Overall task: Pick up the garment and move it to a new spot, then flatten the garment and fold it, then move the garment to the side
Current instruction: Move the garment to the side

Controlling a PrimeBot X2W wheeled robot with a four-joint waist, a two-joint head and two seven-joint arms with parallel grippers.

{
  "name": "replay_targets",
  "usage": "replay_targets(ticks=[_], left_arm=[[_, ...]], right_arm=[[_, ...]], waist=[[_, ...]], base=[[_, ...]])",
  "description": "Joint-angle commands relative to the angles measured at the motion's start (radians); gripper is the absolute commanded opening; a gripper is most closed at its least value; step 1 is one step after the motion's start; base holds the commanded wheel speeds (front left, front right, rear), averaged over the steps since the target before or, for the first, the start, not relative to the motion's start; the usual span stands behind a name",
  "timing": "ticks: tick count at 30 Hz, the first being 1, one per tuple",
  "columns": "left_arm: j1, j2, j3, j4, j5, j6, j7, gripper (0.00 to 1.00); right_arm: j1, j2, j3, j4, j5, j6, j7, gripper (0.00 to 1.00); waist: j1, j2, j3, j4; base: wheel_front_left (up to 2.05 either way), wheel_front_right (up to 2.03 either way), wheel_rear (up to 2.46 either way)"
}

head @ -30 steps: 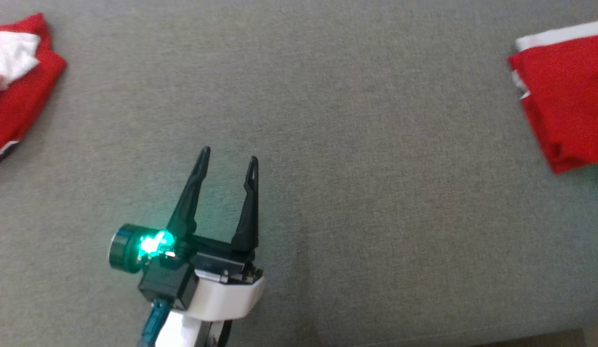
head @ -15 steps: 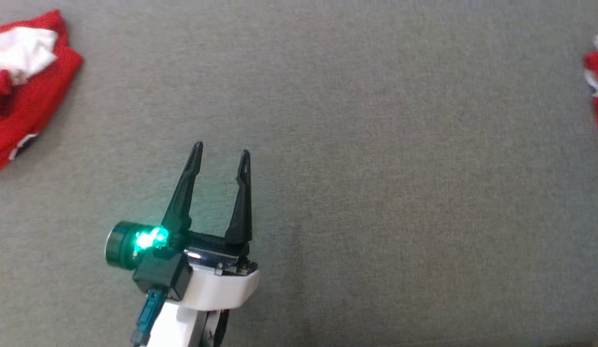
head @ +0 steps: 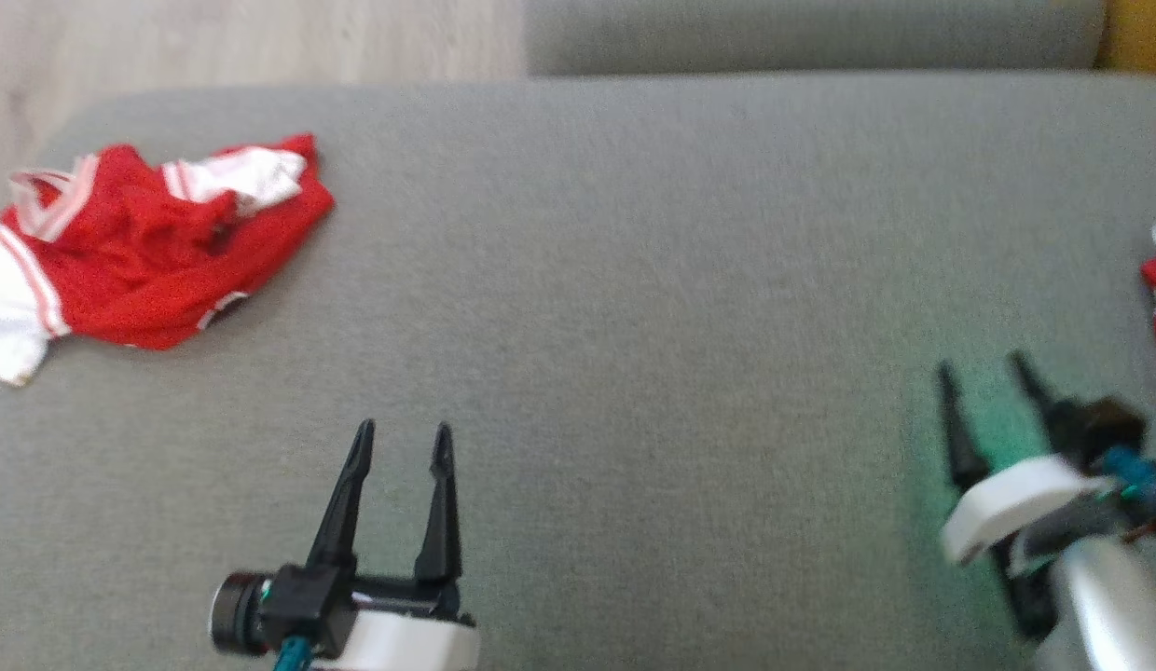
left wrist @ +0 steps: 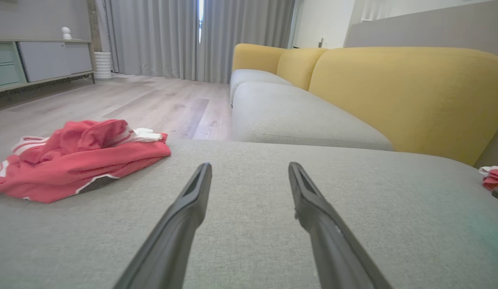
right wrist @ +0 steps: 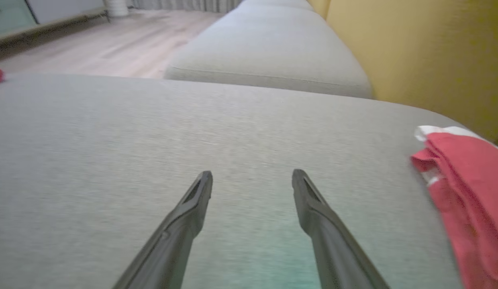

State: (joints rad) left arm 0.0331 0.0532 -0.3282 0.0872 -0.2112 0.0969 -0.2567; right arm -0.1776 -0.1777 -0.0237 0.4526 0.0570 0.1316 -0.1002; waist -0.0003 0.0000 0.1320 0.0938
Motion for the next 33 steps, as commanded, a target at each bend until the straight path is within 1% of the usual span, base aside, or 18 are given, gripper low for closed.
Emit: replay_targets(ticks=[1,4,7,9,12,15,17,21,27,33], left_arm=[[-0.005,-0.003,0.037,-0.023,-0.005,0.004,-0.005,1.0],[0.031,-0.003,0.061,-0.008,-0.006,0.006,-0.005,1.0],[0.058,-0.003,0.089,-0.036,-0.002,0.019,-0.005,1.0],[0.077,-0.003,0.102,-0.066,0.002,0.028,-0.005,1.0],[0.105,-0.003,0.113,-0.109,0.011,0.036,-0.005,1.0],[0.134,-0.003,0.119,-0.13,0.034,0.026,-0.005,1.0],[0.153,-0.003,0.125,-0.136,0.04,0.019,-0.005,1.0],[0.184,-0.003,0.14,-0.13,0.044,-0.003,-0.005,1.0],[0.202,-0.003,0.145,-0.112,0.059,-0.029,-0.005,1.0],[0.209,-0.003,0.137,-0.103,0.057,-0.021,-0.005,1.0]], right_arm=[[-0.003,-0.012,0.027,-0.024,0.013,-0.001,-0.024,1.0],[0.037,0.016,0.109,-0.005,0.081,-0.001,-0.112,1.0],[0.07,0.041,0.137,-0.03,0.109,-0.001,-0.153,1.0],[0.097,0.056,0.131,-0.082,0.106,-0.001,-0.16,1.0],[0.166,0.08,0.102,-0.208,0.091,-0.001,-0.161,1.0],[0.253,0.103,0.068,-0.301,0.096,-0.001,-0.161,1.0],[0.305,0.114,0.051,-0.33,0.108,-0.001,-0.161,1.0],[0.369,0.122,0.045,-0.346,0.085,-0.001,-0.161,1.0],[0.381,0.126,0.055,-0.349,0.056,-0.001,-0.161,1.0],[0.382,0.127,0.07,-0.345,0.036,-0.001,-0.161,1.0]], waist=[[0.0003,0.0,-0.078,0.044],[0.0003,0.0,-0.135,0.051],[0.0003,0.0,-0.169,0.049],[0.0003,0.0,-0.187,0.046],[0.0003,0.0,-0.206,0.042],[0.0003,0.0,-0.217,0.039],[0.0003,0.0,-0.224,0.037],[0.0003,0.0,-0.234,0.031],[0.0003,0.0,-0.242,0.023],[0.0003,0.0,-0.249,0.014]], base=[[0.0,0.0,0.0],[0.0,0.0,0.0],[0.0,0.0,0.0],[0.0,0.0,0.0],[0.0,0.0,0.0],[0.0,0.0,0.0],[0.0,0.0,0.0],[0.0,0.0,0.0],[0.0,0.0,0.0],[0.0,0.0,0.0]])
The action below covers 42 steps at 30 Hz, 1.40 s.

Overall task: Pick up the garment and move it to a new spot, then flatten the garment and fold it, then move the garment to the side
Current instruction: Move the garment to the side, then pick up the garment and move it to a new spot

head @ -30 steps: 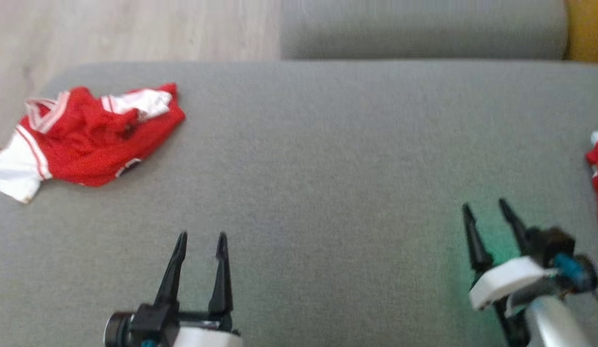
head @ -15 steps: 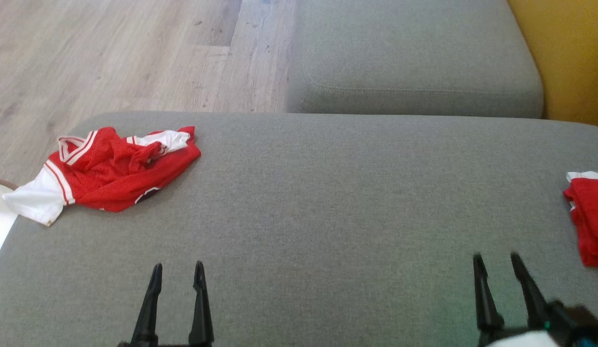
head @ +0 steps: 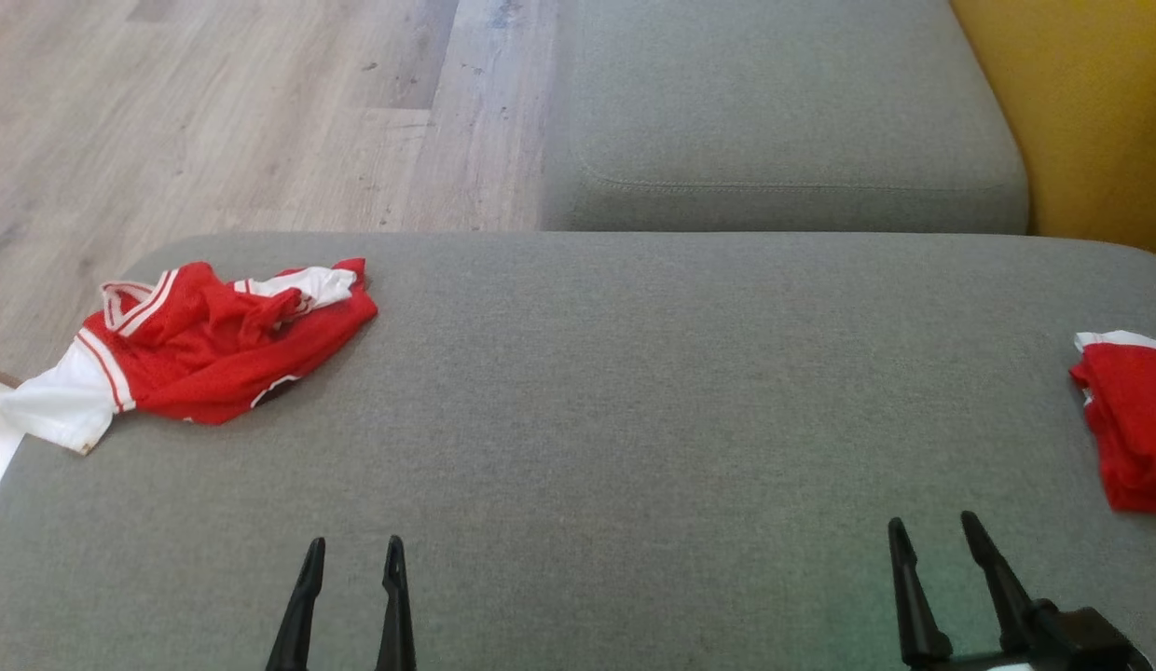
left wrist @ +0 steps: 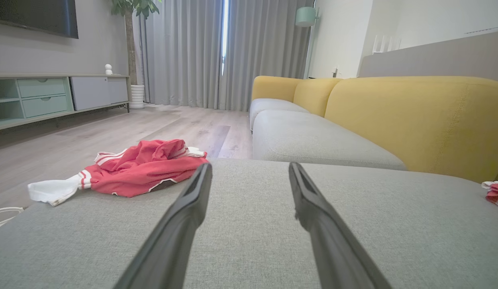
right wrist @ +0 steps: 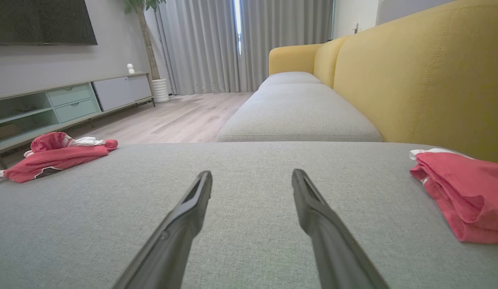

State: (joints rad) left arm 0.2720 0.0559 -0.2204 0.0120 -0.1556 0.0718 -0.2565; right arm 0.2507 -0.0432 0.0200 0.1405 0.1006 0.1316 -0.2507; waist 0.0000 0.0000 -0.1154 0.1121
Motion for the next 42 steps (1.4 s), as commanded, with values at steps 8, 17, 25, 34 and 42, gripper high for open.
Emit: replay_targets(ticks=[8,17,25,34,42], left_arm=[[-0.016,-0.006,0.029,-0.022,0.01,0.009,-0.005,1.0],[-0.03,-0.006,0.041,0.002,0.021,0.009,-0.005,1.0],[-0.052,-0.006,0.064,0.017,0.03,0.014,-0.005,1.0],[-0.061,-0.006,0.098,0.006,0.033,0.019,-0.005,1.0],[-0.063,-0.006,0.109,-0.006,0.021,0.032,-0.005,1.0]], right_arm=[[-0.046,-0.007,0.039,-0.031,-0.014,-0.001,-0.011,1.0],[-0.054,-0.007,0.045,-0.037,-0.014,-0.001,-0.011,1.0],[-0.066,-0.007,0.049,-0.042,-0.009,-0.001,-0.011,1.0],[-0.087,-0.007,0.05,-0.045,-0.006,-0.001,-0.011,1.0],[-0.106,-0.007,0.042,-0.042,-0.018,-0.001,-0.011,1.0]], waist=[[0.0,0.0,-0.004,-0.028],[0.0,0.0,0.019,-0.015],[0.0,0.0,0.041,0.105],[0.0,0.0,0.07,0.289],[0.0,0.0,0.104,0.389]], base=[[0.0,0.0,0.0],[0.0,0.0,0.0],[0.0,0.0,0.0],[0.0,0.0,0.0],[0.0,0.0,0.0]])
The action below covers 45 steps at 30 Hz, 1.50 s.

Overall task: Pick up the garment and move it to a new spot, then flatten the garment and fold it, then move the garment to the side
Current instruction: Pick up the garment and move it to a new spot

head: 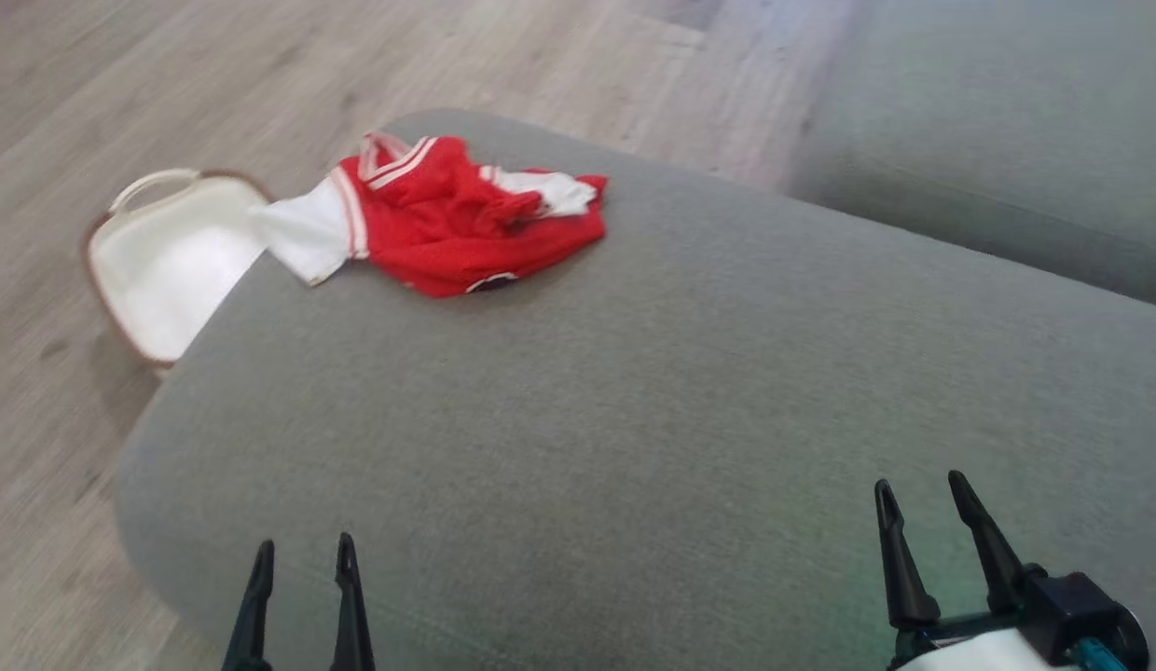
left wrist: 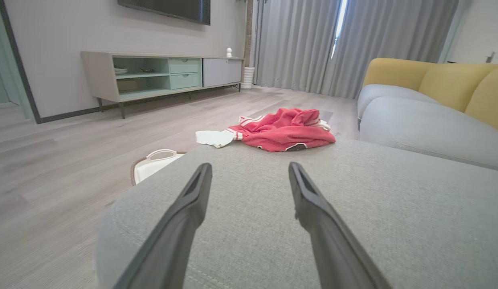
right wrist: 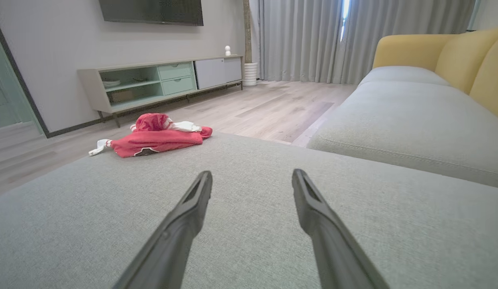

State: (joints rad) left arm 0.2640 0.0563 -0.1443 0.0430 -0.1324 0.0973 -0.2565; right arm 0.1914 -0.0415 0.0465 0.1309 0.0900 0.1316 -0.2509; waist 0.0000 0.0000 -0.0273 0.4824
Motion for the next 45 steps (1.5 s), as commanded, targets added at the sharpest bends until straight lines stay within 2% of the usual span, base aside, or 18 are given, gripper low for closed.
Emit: replay_targets(ticks=[1,8,13,16,19,24,31,37,42,45], left_arm=[[-0.055,-0.006,0.035,-0.038,-0.004,0.01,-0.005,1.0],[-0.138,0.0,0.106,-0.07,0.016,0.004,-0.005,1.0],[-0.325,0.042,0.18,-0.08,0.02,-0.036,-0.005,1.0],[-0.474,0.076,0.194,-0.021,0.024,-0.065,-0.005,1.0],[-0.656,0.104,0.183,0.097,0.023,-0.094,-0.003,1.0],[-0.978,0.124,0.148,0.344,0.014,-0.14,0.059,1.0],[-1.302,0.135,0.141,0.733,-0.039,-0.182,0.205,1.0],[-1.453,0.138,0.158,0.99,-0.089,-0.196,0.291,1.0],[-1.478,0.143,0.15,1.129,-0.104,-0.208,0.305,1.0],[-1.481,0.159,0.143,1.182,-0.1,-0.198,0.311,1.0]], right_arm=[[-0.048,-0.009,0.015,-0.032,-0.012,-0.001,-0.011,1.0],[-0.055,-0.021,0.01,-0.04,-0.039,-0.001,-0.011,1.0],[-0.086,-0.074,0.017,-0.047,-0.056,-0.001,-0.011,1.0],[-0.119,-0.117,0.024,-0.061,-0.064,-0.001,-0.011,1.0],[-0.144,-0.159,0.015,-0.075,-0.069,-0.001,-0.011,1.0],[-0.165,-0.233,0.01,-0.095,-0.079,-0.001,-0.011,1.0],[-0.226,-0.329,0.014,-0.159,-0.082,-0.001,0.011,1.0],[-0.262,-0.388,0.011,-0.251,-0.075,-0.001,0.059,1.0],[-0.266,-0.392,0.0,-0.303,-0.075,-0.001,0.081,1.0],[-0.266,-0.387,-0.014,-0.321,-0.079,-0.001,0.084,1.0]], waist=[[0.0,0.0,0.022,0.023],[0.0,0.0,0.08,0.03],[0.0,0.0,0.167,0.012],[0.0,0.0,0.236,-0.005],[0.0,0.0,0.301,-0.011],[0.0,0.0,0.397,-0.021],[0.0,0.0,0.521,-0.084],[0.0,0.0,0.607,-0.144],[0.0,0.0,0.653,-0.186],[0.0,0.0,0.675,-0.204]], base=[[0.0,0.0,0.0],[0.0,0.0,0.0],[0.0,0.0,0.0],[0.0,0.0,0.0],[0.0,0.0,0.0],[0.0,0.0,0.0],[0.0,0.0,0.0],[0.0,0.0,0.0],[0.0,0.0,0.0],[0.0,0.0,0.0]])
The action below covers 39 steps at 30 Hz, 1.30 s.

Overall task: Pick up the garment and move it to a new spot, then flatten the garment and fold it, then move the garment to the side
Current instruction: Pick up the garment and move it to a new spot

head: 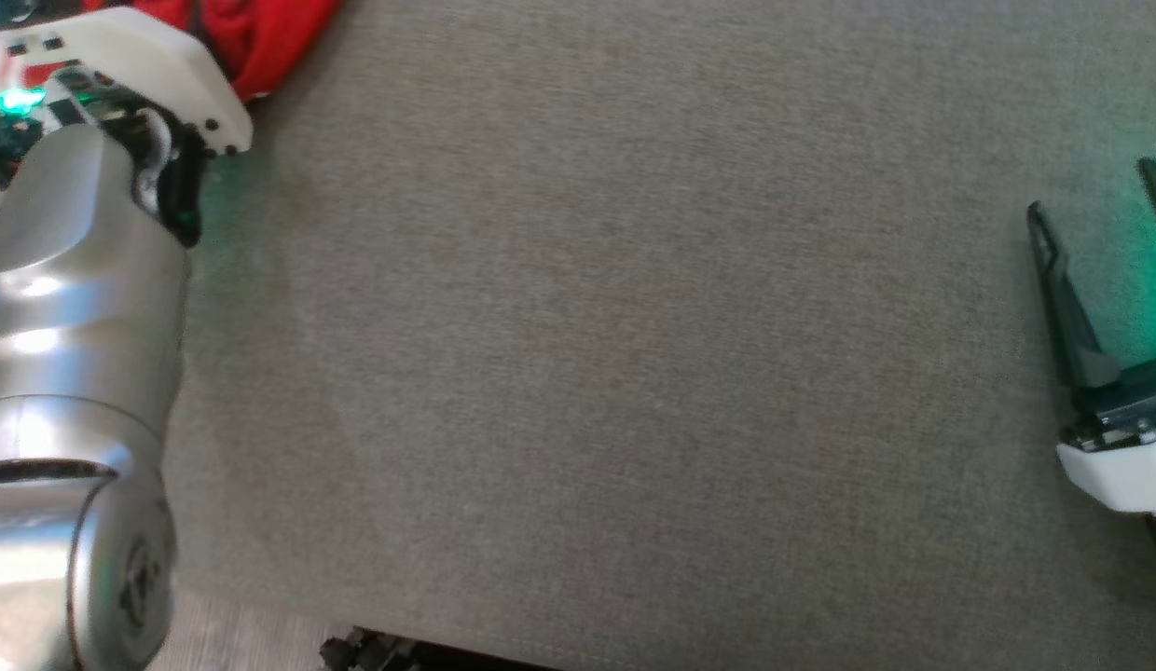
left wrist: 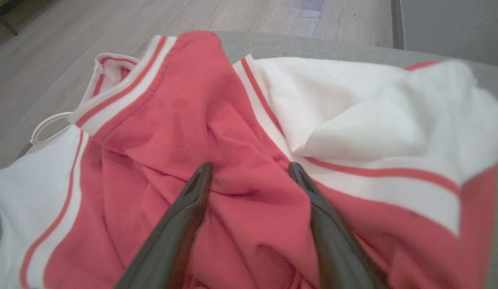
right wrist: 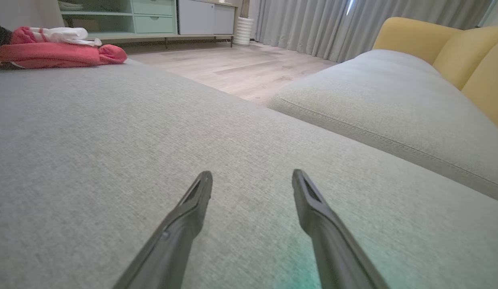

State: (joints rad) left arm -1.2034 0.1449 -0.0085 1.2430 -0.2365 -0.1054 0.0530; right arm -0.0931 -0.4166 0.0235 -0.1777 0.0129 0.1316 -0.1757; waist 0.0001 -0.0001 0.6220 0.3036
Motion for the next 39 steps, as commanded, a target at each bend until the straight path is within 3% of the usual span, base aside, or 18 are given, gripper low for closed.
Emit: replay_targets(ticks=[1,2,3,8,13,20,24,28,32,39], left_arm=[[-0.015,0.076,-0.001,-0.01,0.011,0.006,-0.003,1.0],[-0.018,0.081,-0.008,-0.006,0.018,0.009,-0.016,0.33],[-0.023,0.087,-0.015,-0.005,0.024,0.012,-0.037,0.0],[-0.057,0.129,-0.051,-0.019,0.066,0.033,-0.15,0.0],[-0.102,0.179,-0.107,-0.048,0.12,0.026,-0.268,0.0],[-0.12,0.22,-0.203,-0.114,0.182,-0.011,-0.305,0.0],[-0.098,0.212,-0.293,-0.194,0.187,-0.024,-0.309,0.0],[-0.051,0.186,-0.41,-0.292,0.107,-0.025,-0.277,0.0],[0.022,0.196,-0.505,-0.451,-0.019,-0.025,-0.225,0.0],[0.25,0.22,-0.559,-0.745,-0.165,-0.018,-0.149,0.0]], right_arm=[[0.018,-0.008,0.003,-0.015,-0.003,-0.001,0.008,1.0],[0.018,-0.003,-0.002,-0.016,-0.004,-0.001,0.006,1.0],[0.018,0.001,-0.004,-0.016,-0.006,-0.001,0.003,1.0],[0.01,0.022,0.003,0.009,-0.01,-0.001,-0.016,1.0],[-0.023,0.073,0.047,0.077,-0.003,-0.001,-0.058,1.0],[-0.032,0.17,0.095,0.192,0.013,-0.001,-0.085,1.0],[0.018,0.247,0.088,0.199,0.027,-0.001,-0.086,1.0],[0.085,0.282,0.08,0.19,0.029,-0.001,-0.086,1.0],[0.126,0.301,0.068,0.172,0.026,-0.001,-0.086,1.0],[0.143,0.321,0.066,0.155,0.024,-0.001,-0.086,1.0]], waist=[[-0.0001,0.0001,0.029,-0.028],[-0.0001,0.0001,0.031,-0.03],[-0.0001,0.0001,0.031,-0.031],[-0.0001,0.0001,0.004,-0.035],[-0.0001,0.0001,-0.096,-0.057],[-0.0001,0.0001,-0.31,-0.129],[-0.0001,0.0001,-0.462,-0.193],[-0.0001,0.0001,-0.552,-0.239],[-0.0001,0.0001,-0.595,-0.287],[-0.0001,0.0001,-0.598,-0.385]], base=[[0.0,0.0,0.0],[0.0,0.0,0.0],[0.0,0.0,0.0],[0.0,0.0,0.0],[0.0,0.0,0.0],[0.0,0.0,0.0],[0.0,0.0,0.0],[0.0,0.0,0.0],[0.0,0.0,0.0],[0.0,0.0,0.0]])
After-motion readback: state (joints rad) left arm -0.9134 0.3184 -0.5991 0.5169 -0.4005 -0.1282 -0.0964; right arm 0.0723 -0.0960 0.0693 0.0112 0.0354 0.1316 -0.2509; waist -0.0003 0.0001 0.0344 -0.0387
